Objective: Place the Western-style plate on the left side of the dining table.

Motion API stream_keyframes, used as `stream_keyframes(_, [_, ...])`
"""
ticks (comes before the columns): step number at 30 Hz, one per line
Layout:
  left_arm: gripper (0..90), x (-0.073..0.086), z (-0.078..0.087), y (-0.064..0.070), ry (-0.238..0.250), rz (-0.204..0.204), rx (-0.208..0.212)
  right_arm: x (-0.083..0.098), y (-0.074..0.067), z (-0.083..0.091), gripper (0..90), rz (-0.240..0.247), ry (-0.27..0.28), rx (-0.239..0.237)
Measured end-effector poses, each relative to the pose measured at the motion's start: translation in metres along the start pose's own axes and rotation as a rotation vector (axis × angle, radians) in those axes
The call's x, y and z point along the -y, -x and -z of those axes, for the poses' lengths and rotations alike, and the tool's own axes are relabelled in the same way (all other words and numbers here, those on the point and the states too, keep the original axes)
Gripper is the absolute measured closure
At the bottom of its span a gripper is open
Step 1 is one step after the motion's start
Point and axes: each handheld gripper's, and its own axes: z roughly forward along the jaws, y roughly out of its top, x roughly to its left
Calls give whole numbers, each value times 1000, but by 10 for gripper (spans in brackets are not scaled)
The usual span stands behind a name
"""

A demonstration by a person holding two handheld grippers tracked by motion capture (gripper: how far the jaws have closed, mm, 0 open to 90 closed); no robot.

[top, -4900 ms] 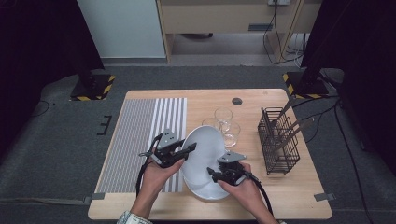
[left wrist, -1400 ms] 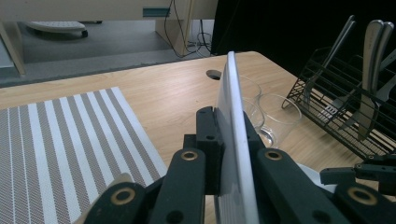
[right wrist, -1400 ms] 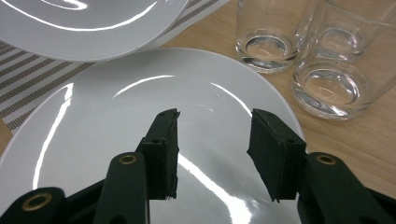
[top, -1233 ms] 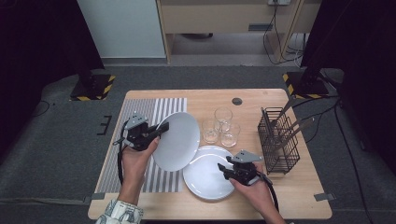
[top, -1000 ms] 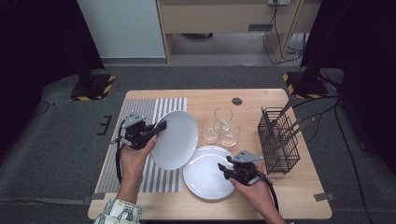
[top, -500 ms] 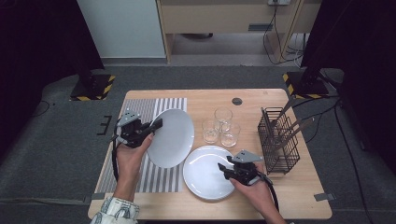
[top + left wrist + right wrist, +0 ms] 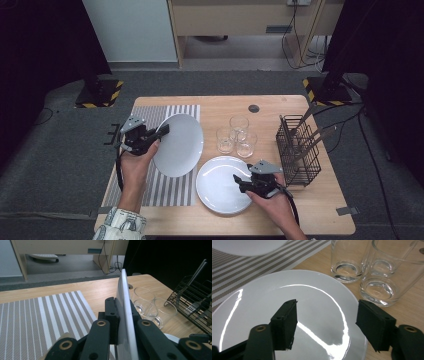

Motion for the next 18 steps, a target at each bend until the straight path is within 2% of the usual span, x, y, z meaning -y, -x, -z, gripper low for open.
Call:
stream_keyframes(4, [852,-3,-1,-2,4,1,-7,-1,-1,0,240,-5,5,14])
stream_keyframes(12, [852,-5,-6,-7,-3,-1,-14,0,-1,0,228,-6,1,15])
stream_keyframes(18, [853,-8,-13,-12,0,4,-17,1,-4,-1,226,12,-1,13])
